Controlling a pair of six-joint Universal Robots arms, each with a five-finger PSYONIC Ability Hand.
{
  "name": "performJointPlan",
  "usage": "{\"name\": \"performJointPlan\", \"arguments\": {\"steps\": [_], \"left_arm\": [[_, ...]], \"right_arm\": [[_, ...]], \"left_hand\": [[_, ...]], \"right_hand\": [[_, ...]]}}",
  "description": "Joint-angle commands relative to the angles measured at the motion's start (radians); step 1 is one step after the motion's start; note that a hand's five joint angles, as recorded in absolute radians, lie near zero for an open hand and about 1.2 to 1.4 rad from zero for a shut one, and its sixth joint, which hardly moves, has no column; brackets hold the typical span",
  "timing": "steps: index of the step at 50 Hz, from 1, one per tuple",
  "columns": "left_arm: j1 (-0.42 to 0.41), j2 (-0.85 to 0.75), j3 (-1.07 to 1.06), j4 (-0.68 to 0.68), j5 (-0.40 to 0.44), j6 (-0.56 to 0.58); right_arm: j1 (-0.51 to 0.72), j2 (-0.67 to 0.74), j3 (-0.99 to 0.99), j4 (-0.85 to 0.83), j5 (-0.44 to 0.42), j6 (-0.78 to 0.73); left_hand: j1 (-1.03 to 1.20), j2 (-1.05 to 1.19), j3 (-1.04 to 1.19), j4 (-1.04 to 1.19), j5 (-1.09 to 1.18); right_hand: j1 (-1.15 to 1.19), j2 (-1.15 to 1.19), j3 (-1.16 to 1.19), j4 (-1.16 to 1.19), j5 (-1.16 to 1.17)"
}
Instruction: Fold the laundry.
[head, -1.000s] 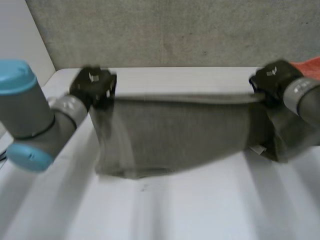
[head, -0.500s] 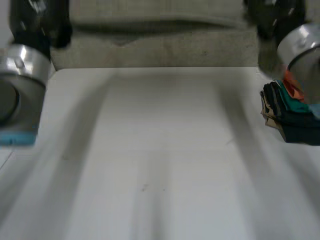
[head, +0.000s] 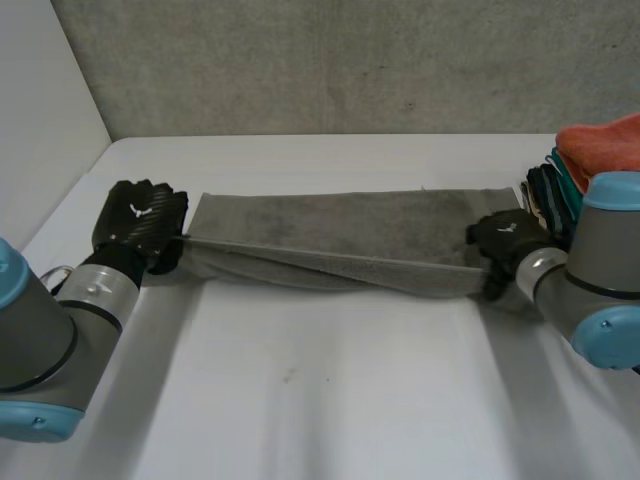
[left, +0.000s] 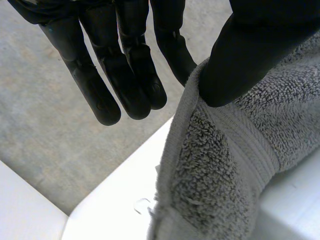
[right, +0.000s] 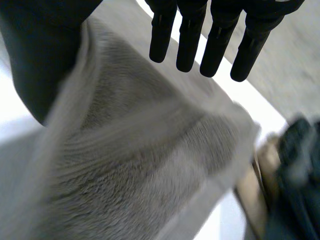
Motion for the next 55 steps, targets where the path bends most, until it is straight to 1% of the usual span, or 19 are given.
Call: {"name": "performJointPlan", "arguments": {"steps": [1, 3, 6, 7, 9, 13, 15, 22, 26, 27, 30, 31, 36, 38, 42, 45, 47, 53, 55], "left_arm": [[0.023, 0.057, -0.003, -0.003, 0.0, -0.001], [0.025, 0.06, -0.003, -0.003, 0.0, -0.003], [0.023, 0.061, -0.005, -0.006, 0.001, -0.003], [0.023, 0.061, -0.006, -0.006, 0.0, -0.003], [0.023, 0.063, -0.014, -0.009, 0.001, -0.001], [0.022, 0.083, -0.028, -0.028, 0.003, 0.0], [0.02, 0.1, -0.033, -0.049, 0.004, 0.002], [0.019, 0.245, -0.043, -0.29, 0.006, 0.018], [0.025, 0.357, -0.065, -0.458, 0.006, 0.11], [0.026, 0.397, -0.077, -0.532, 0.004, 0.17], [0.029, 0.451, -0.098, -0.653, 0.001, 0.259], [0.037, 0.485, -0.115, -0.731, 0.0, 0.309], [0.043, 0.549, -0.158, -0.903, 0.004, 0.394], [0.043, 0.555, -0.161, -0.902, 0.006, 0.394], [0.046, 0.523, -0.158, -0.787, 0.006, 0.394], [0.035, 0.416, -0.142, -0.642, 0.006, 0.402], [0.032, 0.314, -0.099, -0.55, 0.004, 0.404], [0.023, 0.068, 0.058, -0.413, 0.003, 0.402], [0.009, -0.028, 0.142, -0.387, -0.003, 0.402]], "right_arm": [[-0.076, -0.071, 0.071, 0.006, 0.063, 0.207], [-0.099, -0.083, 0.091, 0.019, 0.056, 0.23], [-0.125, -0.088, 0.111, 0.041, 0.042, 0.225], [-0.133, -0.088, 0.121, 0.043, 0.033, 0.224], [-0.138, -0.088, 0.129, 0.04, 0.017, 0.219], [-0.156, -0.106, 0.152, 0.04, -0.047, 0.167], [-0.164, -0.164, 0.17, 0.044, -0.069, 0.121], [-0.175, -0.339, 0.232, 0.136, -0.086, -0.046], [-0.199, -0.439, 0.269, 0.305, -0.086, -0.233], [-0.225, -0.472, 0.287, 0.379, -0.084, -0.318], [-0.276, -0.54, 0.318, 0.527, -0.076, -0.458], [-0.285, -0.555, 0.321, 0.561, -0.079, -0.485], [-0.305, -0.598, 0.347, 0.649, -0.096, -0.535], [-0.305, -0.598, 0.359, 0.636, -0.112, -0.52], [-0.3, -0.594, 0.359, 0.551, -0.138, -0.447], [-0.297, -0.548, 0.35, 0.46, -0.142, -0.378], [-0.29, -0.459, 0.327, 0.367, -0.132, -0.315], [-0.218, -0.303, 0.234, 0.222, -0.083, -0.238], [-0.192, -0.252, 0.186, 0.193, -0.032, -0.23]], "left_hand": [[0.239, 0.198, 0.203, 0.197, 0.227], [0.239, 0.198, 0.203, 0.197, 0.227], [0.239, 0.198, 0.203, 0.197, 0.227], [0.239, 0.198, 0.203, 0.197, 0.227], [0.239, 0.198, 0.203, 0.197, 0.227], [0.239, 0.198, 0.203, 0.197, 0.227], [0.239, 0.198, 0.203, 0.197, 0.227], [0.239, 0.198, 0.203, 0.197, 0.227], [0.239, 0.198, 0.203, 0.197, 0.227], [0.239, 0.198, 0.203, 0.197, 0.227], [0.239, 0.198, 0.203, 0.197, 0.227], [0.239, 0.198, 0.203, 0.197, 0.227], [0.239, 0.198, 0.203, 0.197, 0.227], [0.239, 0.198, 0.203, 0.197, 0.227], [0.239, 0.198, 0.203, 0.197, 0.227], [0.239, 0.198, 0.203, 0.197, 0.227], [0.239, 0.198, 0.203, 0.197, 0.227], [0.239, 0.198, 0.203, 0.197, 0.227], [0.239, 0.198, 0.203, 0.197, 0.227]], "right_hand": [[0.012, 0.019, 0.02, 0.033, 0.054], [0.05, 0.057, 0.058, 0.071, 0.092], [0.238, 0.244, 0.245, 0.259, 0.279], [0.579, 0.585, 0.586, 0.599, 0.62], [0.938, 0.944, 0.945, 0.958, 0.979], [0.939, 0.946, 0.946, 0.96, 0.981], [0.939, 0.946, 0.946, 0.96, 0.981], [0.939, 0.946, 0.946, 0.96, 0.981], [0.939, 0.946, 0.946, 0.96, 0.981], [0.939, 0.946, 0.946, 0.96, 0.981], [0.939, 0.946, 0.946, 0.96, 0.981], [0.939, 0.946, 0.946, 0.96, 0.981], [0.939, 0.946, 0.946, 0.96, 0.981], [0.939, 0.946, 0.946, 0.96, 0.981], [0.939, 0.946, 0.946, 0.96, 0.981], [0.939, 0.946, 0.946, 0.96, 0.981], [0.939, 0.946, 0.946, 0.96, 0.981], [0.939, 0.946, 0.946, 0.96, 0.981], [0.939, 0.946, 0.946, 0.96, 0.981]]}}
